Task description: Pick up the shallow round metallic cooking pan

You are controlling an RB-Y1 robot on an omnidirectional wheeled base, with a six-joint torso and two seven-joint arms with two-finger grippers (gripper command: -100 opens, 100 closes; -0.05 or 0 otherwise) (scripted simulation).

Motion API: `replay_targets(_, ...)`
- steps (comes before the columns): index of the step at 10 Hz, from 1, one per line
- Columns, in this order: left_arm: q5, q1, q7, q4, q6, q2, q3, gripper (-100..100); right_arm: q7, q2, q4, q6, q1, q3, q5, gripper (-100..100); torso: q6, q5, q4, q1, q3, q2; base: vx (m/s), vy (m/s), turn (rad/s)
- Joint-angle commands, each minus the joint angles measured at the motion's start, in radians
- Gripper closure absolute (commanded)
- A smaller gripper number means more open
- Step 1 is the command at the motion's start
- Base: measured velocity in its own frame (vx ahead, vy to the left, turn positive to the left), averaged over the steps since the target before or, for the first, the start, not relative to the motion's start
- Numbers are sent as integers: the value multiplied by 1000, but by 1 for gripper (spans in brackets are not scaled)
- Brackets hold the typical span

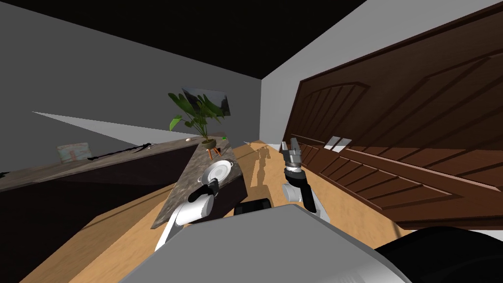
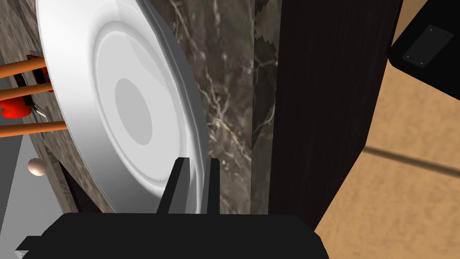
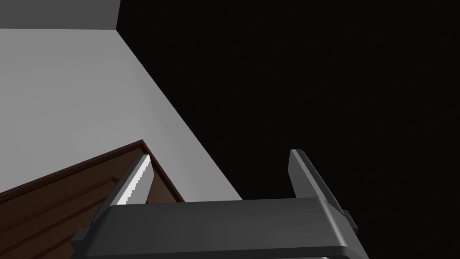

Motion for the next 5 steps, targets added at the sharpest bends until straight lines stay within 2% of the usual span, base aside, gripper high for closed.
replay_targets(1,-6,7,0,-32,18,-1,-6,100,0,0,0,0,0,0,0,0,0,0,0,0,0,0,-15,0,-23)
replay_targets(3,-6,18,0,-64,41,0,-9,100,0,0,0,0,0,0,0,0,0,0,1,-1,1,2,-22,-2,-12)
replay_targets(4,-6,15,1,-52,32,0,-8,100,0,0,0,0,0,0,0,0,0,-1,1,-1,1,2,-11,-2,0)
replay_targets(5,-6,16,1,-54,34,-1,-9,0,0,0,0,0,0,0,0,0,0,-1,1,-1,1,2,0,0,0)
